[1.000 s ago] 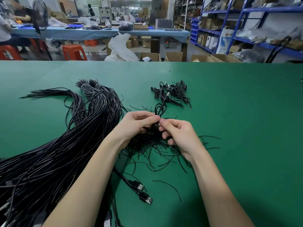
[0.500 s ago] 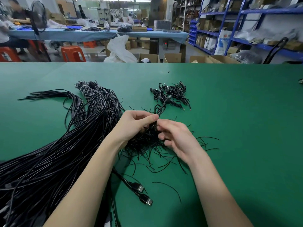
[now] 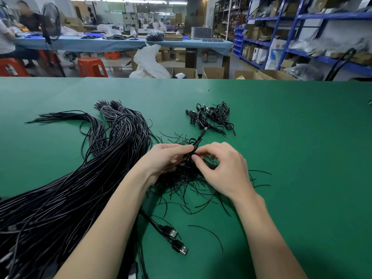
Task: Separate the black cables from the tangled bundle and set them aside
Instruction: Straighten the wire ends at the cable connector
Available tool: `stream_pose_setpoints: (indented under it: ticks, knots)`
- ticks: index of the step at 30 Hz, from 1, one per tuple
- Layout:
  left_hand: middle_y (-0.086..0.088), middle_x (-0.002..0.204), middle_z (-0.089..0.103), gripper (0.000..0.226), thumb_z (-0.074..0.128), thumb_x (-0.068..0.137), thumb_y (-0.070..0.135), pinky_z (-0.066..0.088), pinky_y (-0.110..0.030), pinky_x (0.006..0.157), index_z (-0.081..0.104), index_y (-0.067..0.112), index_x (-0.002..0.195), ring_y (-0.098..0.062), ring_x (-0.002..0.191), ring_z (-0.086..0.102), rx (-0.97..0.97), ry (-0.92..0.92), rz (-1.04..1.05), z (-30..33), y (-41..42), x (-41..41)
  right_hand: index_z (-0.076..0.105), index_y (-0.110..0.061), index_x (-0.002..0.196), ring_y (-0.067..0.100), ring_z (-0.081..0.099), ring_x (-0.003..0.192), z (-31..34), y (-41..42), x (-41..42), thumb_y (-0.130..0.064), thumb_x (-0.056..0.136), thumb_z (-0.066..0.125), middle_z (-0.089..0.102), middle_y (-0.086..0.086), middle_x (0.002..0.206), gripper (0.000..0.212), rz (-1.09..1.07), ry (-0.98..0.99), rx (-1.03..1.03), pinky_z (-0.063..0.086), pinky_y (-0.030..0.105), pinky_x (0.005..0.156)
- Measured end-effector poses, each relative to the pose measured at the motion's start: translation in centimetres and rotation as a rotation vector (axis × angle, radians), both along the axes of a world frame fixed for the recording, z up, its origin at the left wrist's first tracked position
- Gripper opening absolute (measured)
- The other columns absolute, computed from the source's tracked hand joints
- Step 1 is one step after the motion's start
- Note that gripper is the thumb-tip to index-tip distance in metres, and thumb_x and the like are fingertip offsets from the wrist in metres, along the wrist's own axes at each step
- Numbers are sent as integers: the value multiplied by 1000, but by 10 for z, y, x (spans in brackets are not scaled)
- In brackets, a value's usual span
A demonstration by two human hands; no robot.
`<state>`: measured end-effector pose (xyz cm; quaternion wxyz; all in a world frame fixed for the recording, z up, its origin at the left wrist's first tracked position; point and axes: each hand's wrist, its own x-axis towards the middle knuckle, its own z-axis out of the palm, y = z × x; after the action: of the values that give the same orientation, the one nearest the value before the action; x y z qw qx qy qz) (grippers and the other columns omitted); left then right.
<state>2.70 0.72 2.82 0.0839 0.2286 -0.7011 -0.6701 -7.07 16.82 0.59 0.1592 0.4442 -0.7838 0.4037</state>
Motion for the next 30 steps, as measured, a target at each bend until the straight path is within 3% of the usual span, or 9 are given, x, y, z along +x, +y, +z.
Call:
stream_pose_setpoints:
  ticks: [3, 7, 12, 16, 18, 20, 22, 27, 30]
  knots:
    - [8, 56, 35, 53, 81, 74, 48, 30, -28, 65, 71, 3, 101, -13, 59, 29, 5, -3, -42, -2, -3, -1, 71, -35, 88, 1, 51, 93, 0, 1, 0, -50, 90, 65, 67, -26, 86, 16, -13, 17, -29, 41, 22, 64]
    - [9, 66, 54, 30, 85, 65, 43, 40, -22, 68, 79, 24, 88, -6, 57, 44, 73, 61, -48, -1, 0, -1, 69, -32, 81, 4, 49, 87, -4, -7, 8, -40, 91, 66, 64, -24, 79, 12, -79, -58, -92, 35, 16, 62]
    - [3, 78, 73, 9, 85, 77, 22, 49, -18, 69, 77, 26, 78, -4, 69, 64, -130, 236, 77, -5, 9, -7, 69, -29, 69, 9, 55, 65, -2, -15, 7, -35, 89, 69, 66, -2, 69, 21, -159, -478, -125, 42, 28, 61]
    - [-1, 77, 76, 10, 85, 78, 17, 51, -14, 69, 77, 20, 84, -7, 69, 67, -208, 280, 57, -6, 10, -7, 78, -22, 75, 2, 59, 68, 9, -8, 3, -30, 90, 71, 73, -10, 70, 19, 78, -1130, -149, 42, 24, 65]
    - [2, 69, 72, 10, 85, 78, 18, 48, -11, 62, 77, 19, 82, -4, 61, 63, -192, 258, 99, -10, 11, -9, 79, -27, 78, 3, 65, 77, 5, -7, 1, -42, 89, 73, 75, -18, 74, 19, 23, -1005, -83, 47, 25, 71]
    - [6, 61, 66, 10, 86, 78, 18, 45, -11, 57, 76, 19, 80, -3, 55, 58, -166, 267, 148, -13, 12, -11, 77, -36, 76, -5, 62, 71, 1, -8, 2, -55, 84, 73, 69, -27, 68, 21, -205, -632, -15, 44, 21, 62]
    - [4, 64, 69, 11, 86, 77, 18, 46, -12, 61, 76, 18, 81, -4, 59, 61, -159, 310, 170, -15, 14, -12, 77, -39, 75, -3, 59, 64, 2, -11, 7, -60, 83, 71, 66, -26, 63, 23, -288, -460, -47, 39, 20, 57]
    - [-1, 74, 76, 11, 86, 78, 14, 51, -15, 71, 77, 20, 81, -7, 69, 69, -189, 393, 181, -13, 16, -12, 79, -20, 65, 5, 67, 73, 7, -14, 6, -37, 84, 81, 76, -8, 71, 25, -44, -979, -276, 51, 27, 74]
    - [1, 73, 76, 13, 85, 78, 12, 51, -13, 71, 77, 20, 83, -6, 70, 70, -202, 405, 175, -14, 20, -13, 79, -17, 69, 3, 54, 57, 8, -14, 5, -28, 84, 81, 73, -9, 66, 19, -41, -1224, -287, 39, 18, 54]
